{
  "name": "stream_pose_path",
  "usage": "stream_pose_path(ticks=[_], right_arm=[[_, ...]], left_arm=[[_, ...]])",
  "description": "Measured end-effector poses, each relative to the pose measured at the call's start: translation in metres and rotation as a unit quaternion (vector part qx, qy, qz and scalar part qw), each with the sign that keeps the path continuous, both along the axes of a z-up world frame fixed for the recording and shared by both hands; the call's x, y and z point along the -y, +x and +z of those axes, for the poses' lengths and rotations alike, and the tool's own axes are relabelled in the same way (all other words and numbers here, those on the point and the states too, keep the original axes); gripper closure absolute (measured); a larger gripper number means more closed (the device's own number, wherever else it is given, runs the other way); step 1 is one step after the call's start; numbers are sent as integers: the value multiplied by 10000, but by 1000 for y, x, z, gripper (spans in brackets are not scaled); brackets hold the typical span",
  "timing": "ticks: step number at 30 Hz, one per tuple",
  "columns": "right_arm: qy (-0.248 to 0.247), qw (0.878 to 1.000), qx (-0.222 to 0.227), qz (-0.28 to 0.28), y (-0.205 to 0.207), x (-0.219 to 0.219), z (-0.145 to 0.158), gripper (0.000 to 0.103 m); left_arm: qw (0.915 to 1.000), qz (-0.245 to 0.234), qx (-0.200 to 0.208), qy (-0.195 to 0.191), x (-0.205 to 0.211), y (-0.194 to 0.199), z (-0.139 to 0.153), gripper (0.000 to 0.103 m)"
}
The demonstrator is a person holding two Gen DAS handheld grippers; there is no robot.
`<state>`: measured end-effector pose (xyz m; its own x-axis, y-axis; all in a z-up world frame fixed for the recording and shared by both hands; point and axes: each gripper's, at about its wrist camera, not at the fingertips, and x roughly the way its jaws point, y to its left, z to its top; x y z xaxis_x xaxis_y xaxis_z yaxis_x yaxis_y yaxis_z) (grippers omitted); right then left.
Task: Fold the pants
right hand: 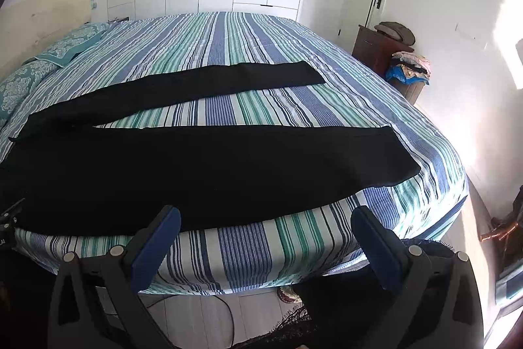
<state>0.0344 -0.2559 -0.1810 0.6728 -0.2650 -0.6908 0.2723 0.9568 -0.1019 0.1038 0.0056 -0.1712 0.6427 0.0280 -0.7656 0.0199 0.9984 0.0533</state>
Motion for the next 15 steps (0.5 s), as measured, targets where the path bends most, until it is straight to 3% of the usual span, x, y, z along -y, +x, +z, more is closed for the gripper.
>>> stream_pose_path(ticks=[10,13,15], right_arm=[[397,9988,-276,-106,24,30,-17,0],[772,9965,113,309,37,44,0,0],[713,9928,817,512,43,56,26,0]], left_arm=[[9999,124,-44,101,-1,50,8,1],[9993,261,82,273,-6,85,10,1],[9982,447,184,354,-12,110,10,1]])
